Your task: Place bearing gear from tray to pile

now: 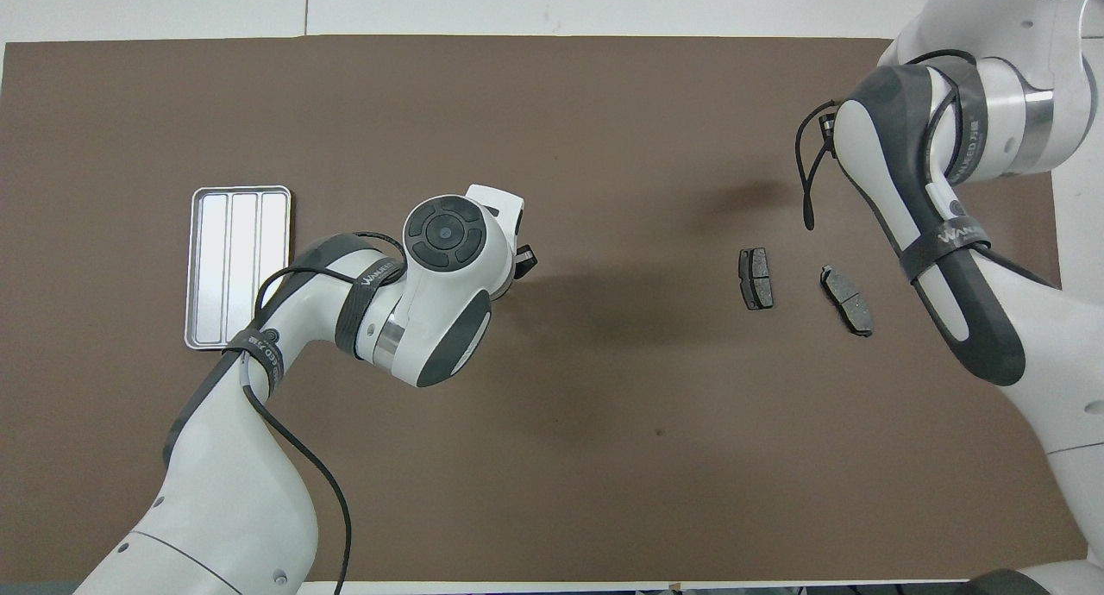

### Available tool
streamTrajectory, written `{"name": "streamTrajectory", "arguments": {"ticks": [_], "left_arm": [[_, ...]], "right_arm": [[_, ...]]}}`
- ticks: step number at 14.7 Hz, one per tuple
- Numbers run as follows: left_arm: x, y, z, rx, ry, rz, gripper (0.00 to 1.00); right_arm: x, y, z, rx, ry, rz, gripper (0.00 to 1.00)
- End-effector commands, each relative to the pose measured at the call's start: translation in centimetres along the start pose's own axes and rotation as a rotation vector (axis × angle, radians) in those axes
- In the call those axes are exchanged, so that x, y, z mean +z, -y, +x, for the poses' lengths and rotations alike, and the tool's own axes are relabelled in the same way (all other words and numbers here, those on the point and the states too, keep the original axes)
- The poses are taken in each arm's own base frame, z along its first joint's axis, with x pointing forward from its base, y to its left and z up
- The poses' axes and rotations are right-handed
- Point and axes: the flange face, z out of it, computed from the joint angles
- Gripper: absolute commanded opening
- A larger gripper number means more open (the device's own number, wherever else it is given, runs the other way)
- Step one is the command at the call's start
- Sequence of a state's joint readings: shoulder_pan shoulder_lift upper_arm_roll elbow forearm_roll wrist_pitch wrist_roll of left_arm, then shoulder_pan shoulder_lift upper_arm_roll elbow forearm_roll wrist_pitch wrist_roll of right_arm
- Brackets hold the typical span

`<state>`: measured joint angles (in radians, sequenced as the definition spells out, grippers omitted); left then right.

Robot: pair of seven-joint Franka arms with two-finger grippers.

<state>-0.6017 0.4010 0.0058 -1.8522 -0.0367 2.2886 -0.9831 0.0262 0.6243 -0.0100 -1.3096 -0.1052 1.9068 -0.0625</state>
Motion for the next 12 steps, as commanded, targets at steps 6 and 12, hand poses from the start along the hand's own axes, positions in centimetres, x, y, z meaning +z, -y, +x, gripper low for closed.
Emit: {"name": "streamTrajectory", "arguments": {"ticks": [6, 12], "left_arm": [[-2.7, 1.9, 1.6, -0.032, 0.002, 0.033, 1.0], [-17.4, 17.5, 9.7, 0.089, 0.069, 0.073, 1.0]], "right_arm": [[5.9, 0.7, 1.6, -0.017, -0.06, -0.009, 0.0], [8.5, 1.8, 1.1, -0.004, -0.074, 0.003, 0.0]]}}
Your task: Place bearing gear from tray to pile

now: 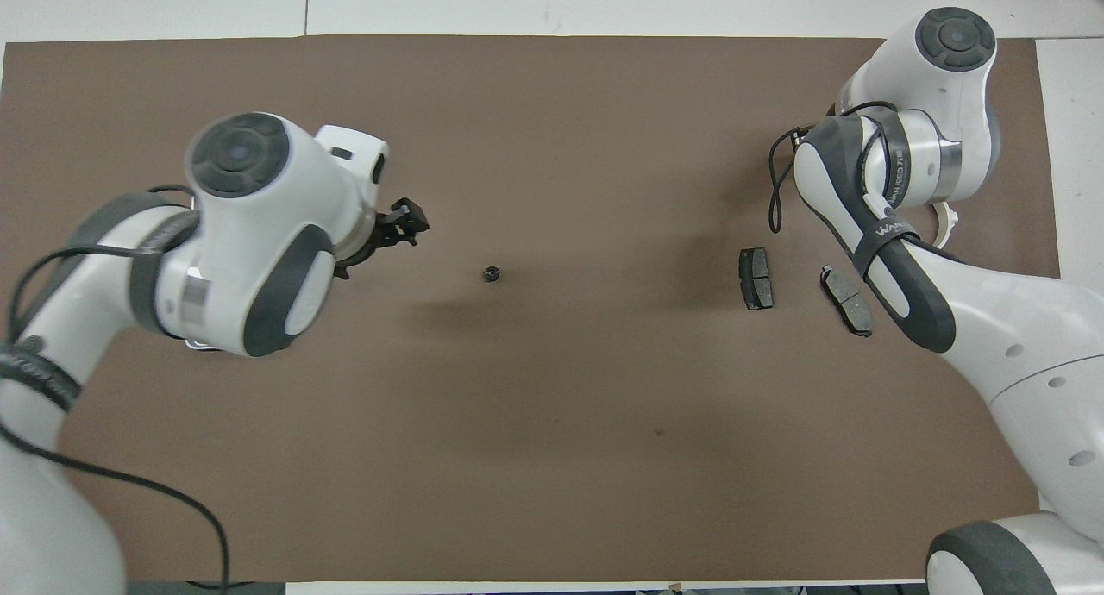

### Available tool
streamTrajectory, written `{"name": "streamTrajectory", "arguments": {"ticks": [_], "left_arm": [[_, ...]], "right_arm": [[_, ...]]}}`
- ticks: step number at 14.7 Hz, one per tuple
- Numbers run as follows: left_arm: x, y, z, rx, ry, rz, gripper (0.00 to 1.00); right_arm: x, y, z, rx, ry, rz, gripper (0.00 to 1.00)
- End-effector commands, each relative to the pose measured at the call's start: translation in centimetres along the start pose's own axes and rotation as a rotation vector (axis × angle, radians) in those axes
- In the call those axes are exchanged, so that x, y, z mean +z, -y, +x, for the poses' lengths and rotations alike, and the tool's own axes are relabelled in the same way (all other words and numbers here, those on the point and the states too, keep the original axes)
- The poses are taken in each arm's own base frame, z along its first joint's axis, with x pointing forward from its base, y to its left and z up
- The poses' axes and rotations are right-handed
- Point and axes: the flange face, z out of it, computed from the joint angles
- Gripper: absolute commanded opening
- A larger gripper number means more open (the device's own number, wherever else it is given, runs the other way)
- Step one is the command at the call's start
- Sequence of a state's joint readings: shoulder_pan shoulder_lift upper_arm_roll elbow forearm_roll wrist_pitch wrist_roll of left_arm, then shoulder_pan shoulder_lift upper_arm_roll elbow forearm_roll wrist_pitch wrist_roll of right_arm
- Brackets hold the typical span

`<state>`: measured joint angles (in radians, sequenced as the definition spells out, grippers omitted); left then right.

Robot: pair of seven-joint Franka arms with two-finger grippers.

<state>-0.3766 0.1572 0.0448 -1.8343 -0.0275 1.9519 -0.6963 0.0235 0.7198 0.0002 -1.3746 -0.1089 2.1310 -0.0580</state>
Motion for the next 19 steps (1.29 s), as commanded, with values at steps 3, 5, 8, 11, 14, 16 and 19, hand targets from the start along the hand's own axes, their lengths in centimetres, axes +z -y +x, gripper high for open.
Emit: {"name": "streamTrajectory", "arguments": {"ticks": [3, 5, 8, 11, 14, 16, 19], "left_arm": [[-8.5, 11.6, -0.2, 0.161, 0.052, 0.015, 1.0], [-10.0, 15.4, -0.1, 0.233, 0.089, 0.018, 1.0], [-9.5, 17.8, 0.6, 0.226, 0.092, 0.017, 1.0], [-9.5, 17.0, 0.8, 0.237, 0.046, 0.014, 1.0], [-9.6, 17.8, 3.2, 0.233, -0.001, 0.004, 1.0], [-10.1, 16.8, 5.8, 0.236, 0.03, 0.007, 1.0], [-10.4, 16.8, 5.1, 0.258, 0.053, 0.008, 1.0]], "right_arm": [[0.8, 0.7, -0.6, 0.024, 0.002, -0.002, 0.04], [0.1, 0.7, -0.6, 0.034, 0.003, -0.004, 1.0], [-5.1, 5.2, -0.9, 0.058, 0.05, -0.009, 1.0], [-11.7, 14.1, -2.3, 0.173, 0.076, -0.005, 1.0], [-14.4, 26.2, -4.8, 0.353, 0.098, 0.044, 1.0], [-15.6, 32.7, -6.7, 0.45, 0.078, 0.056, 1.0], [-15.2, 40.0, -9.5, 0.479, 0.071, 0.048, 1.0]]}}
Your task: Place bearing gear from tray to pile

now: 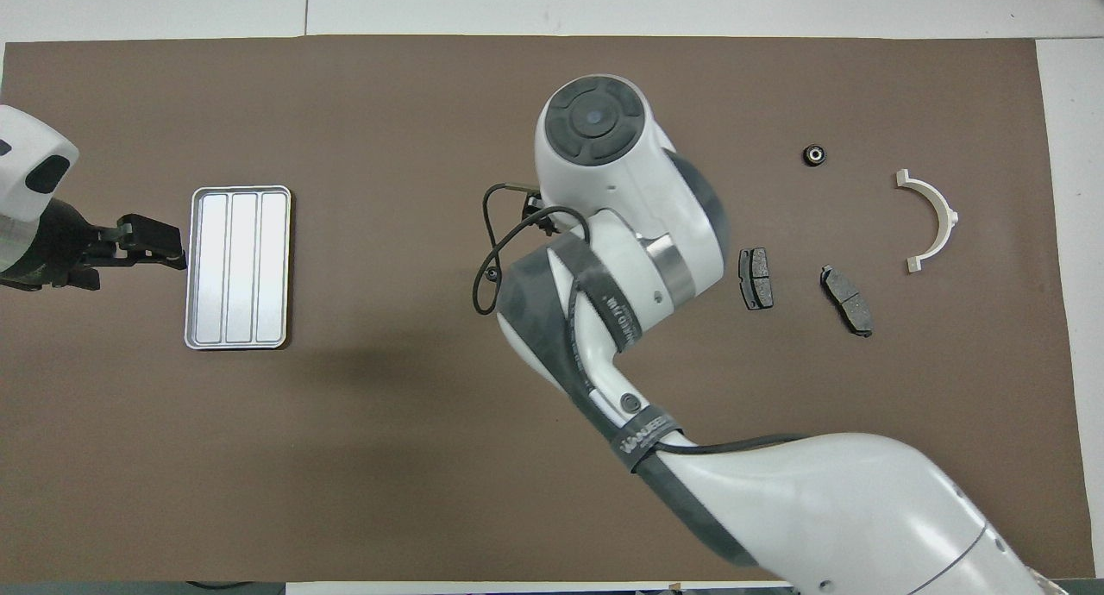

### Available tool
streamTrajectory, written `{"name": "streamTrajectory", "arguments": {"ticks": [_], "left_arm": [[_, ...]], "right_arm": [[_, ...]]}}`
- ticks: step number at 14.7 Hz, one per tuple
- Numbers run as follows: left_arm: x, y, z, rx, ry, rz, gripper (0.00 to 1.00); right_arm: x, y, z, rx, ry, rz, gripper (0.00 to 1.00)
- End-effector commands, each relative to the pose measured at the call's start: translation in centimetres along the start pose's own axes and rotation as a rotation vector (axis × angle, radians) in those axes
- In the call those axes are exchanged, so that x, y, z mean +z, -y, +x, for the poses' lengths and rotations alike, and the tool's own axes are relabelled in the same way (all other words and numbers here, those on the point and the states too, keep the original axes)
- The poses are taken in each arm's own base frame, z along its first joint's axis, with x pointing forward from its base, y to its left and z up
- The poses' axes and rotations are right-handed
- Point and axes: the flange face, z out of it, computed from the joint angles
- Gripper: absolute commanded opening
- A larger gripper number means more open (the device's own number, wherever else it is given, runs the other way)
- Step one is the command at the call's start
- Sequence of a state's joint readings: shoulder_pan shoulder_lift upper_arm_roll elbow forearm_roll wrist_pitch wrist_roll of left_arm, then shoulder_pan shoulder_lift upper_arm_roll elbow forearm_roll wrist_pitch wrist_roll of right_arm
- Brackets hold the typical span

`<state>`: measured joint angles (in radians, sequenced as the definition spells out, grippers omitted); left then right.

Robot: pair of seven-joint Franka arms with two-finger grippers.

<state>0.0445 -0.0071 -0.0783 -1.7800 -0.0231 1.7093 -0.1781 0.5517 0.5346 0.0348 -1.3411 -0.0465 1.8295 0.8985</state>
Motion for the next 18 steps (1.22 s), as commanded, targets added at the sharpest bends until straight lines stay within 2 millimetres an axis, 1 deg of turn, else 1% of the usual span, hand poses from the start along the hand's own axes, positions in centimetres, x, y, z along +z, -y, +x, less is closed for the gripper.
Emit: {"name": "streamTrajectory", "arguments": {"ticks": [1, 2, 3, 5, 6, 8, 10, 11, 13, 14, 15, 18], "left_arm": [[-0.3, 0.0, -0.8, 0.059, 0.036, 0.016, 1.0], [0.0, 0.2, -1.5, 0.07, 0.04, 0.019, 1.0], [0.0, 0.1, -1.6, 0.071, 0.034, 0.018, 1.0], [0.0, 0.2, -1.6, 0.07, 0.032, 0.018, 1.0], [0.0, 0.1, -1.6, 0.073, 0.032, 0.018, 1.0], [-0.1, 0.1, -1.6, 0.077, 0.032, 0.018, 1.0], [-0.2, -0.1, -1.6, 0.096, 0.027, 0.016, 1.0], [-0.3, -0.5, -1.7, 0.094, 0.022, 0.016, 1.0], [-0.5, -0.2, -1.6, 0.087, 0.016, 0.015, 1.0], [-0.5, 0.1, -1.6, 0.084, 0.021, 0.015, 1.0], [-0.6, 0.3, -1.6, 0.081, 0.018, 0.014, 1.0], [-0.7, -0.1, -1.7, 0.087, 0.016, 0.015, 1.0]], "right_arm": [[2.8, 3.8, -3.1, 0.051, -0.003, 0.007, 1.0], [4.1, 5.2, -4.1, 0.061, -0.015, 0.024, 1.0], [5.4, 6.1, -4.8, 0.056, -0.017, 0.023, 1.0], [7.5, 7.0, -4.9, 0.049, -0.022, 0.03, 1.0], [8.6, 7.7, -5.5, 0.036, -0.025, 0.029, 1.0], [9.9, 8.2, -5.5, 0.032, -0.031, 0.041, 1.0], [10.8, 9.2, -5.5, 0.024, -0.034, 0.041, 1.0], [11.2, 9.3, -5.0, 0.028, -0.037, 0.043, 1.0], [11.5, 10.1, -4.6, 0.029, -0.041, 0.047, 1.0], [11.6, 10.3, -4.7, 0.027, -0.041, 0.051, 1.0], [11.8, 10.2, -4.5, 0.026, -0.045, 0.05, 1.0], [13.0, 10.2, -4.4, 0.005, -0.07, 0.022, 1.0]]}}
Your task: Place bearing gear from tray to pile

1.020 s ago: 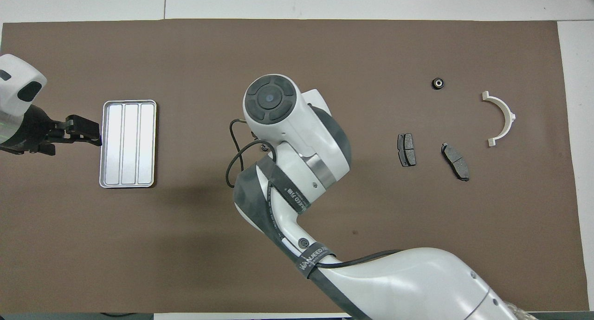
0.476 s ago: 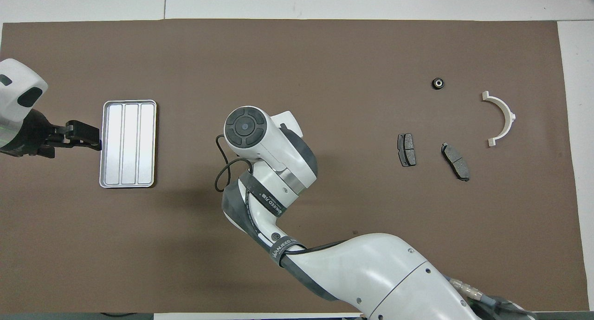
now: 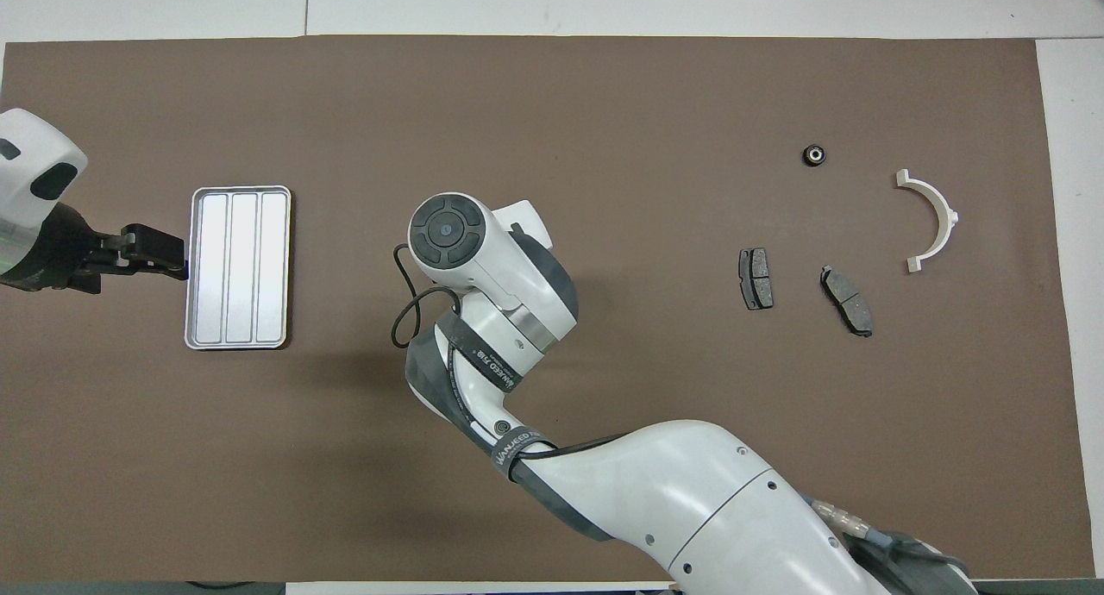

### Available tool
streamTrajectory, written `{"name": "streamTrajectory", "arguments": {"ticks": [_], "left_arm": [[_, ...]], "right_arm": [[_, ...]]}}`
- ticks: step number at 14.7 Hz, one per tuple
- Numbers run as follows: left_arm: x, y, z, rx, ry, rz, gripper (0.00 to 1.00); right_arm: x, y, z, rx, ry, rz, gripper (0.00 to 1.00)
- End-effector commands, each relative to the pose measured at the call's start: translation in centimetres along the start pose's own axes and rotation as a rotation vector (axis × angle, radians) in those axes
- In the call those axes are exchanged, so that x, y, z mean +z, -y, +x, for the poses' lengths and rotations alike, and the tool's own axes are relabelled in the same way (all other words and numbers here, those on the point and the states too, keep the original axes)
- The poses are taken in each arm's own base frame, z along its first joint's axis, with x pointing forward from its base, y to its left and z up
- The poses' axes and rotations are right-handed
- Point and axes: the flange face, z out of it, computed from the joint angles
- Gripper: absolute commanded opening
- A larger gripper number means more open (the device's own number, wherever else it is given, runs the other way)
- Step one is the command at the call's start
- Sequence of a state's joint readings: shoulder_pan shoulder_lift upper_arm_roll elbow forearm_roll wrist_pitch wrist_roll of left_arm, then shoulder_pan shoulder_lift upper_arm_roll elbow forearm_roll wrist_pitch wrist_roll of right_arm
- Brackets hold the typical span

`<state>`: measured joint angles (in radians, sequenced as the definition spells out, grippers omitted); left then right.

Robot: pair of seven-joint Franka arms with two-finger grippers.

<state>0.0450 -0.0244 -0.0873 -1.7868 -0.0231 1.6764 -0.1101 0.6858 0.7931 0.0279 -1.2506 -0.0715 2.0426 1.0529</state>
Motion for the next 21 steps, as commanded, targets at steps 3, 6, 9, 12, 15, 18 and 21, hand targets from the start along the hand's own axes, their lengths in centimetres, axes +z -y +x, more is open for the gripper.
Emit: {"name": "streamTrajectory", "arguments": {"ticks": [3, 6, 9, 12, 15, 18, 21], "left_arm": [[-0.4, 0.2, -0.9, 0.015, 0.002, 0.011, 1.0], [-2.1, -0.1, -1.4, 0.026, -0.021, 0.01, 1.0], [-4.1, -0.1, -1.9, 0.027, -0.007, 0.011, 1.0], [-4.7, -0.7, -2.1, 0.041, -0.01, 0.016, 1.0], [-4.6, -0.8, -2.3, 0.034, -0.012, 0.015, 1.0], [-4.7, -0.5, -2.3, 0.028, -0.015, 0.014, 1.0], [-4.8, -0.5, -2.4, 0.027, -0.018, 0.014, 1.0]], "right_arm": [[0.8, 0.5, 0.3, -0.004, -0.02, -0.001, 0.97], [0.8, 0.2, 0.7, 0.008, -0.007, -0.007, 0.79], [0.8, 0.0, 0.9, 0.01, -0.005, -0.011, 0.45], [0.8, 0.0, 0.9, 0.013, 0.002, -0.007, 0.02], [0.8, 0.0, 0.9, 0.015, 0.002, -0.007, 0.0], [-0.4, -1.6, 2.8, 0.005, 0.011, -0.034, 0.0], [-7.7, -9.7, 11.4, -0.134, 0.066, -0.08, 0.0]]}}
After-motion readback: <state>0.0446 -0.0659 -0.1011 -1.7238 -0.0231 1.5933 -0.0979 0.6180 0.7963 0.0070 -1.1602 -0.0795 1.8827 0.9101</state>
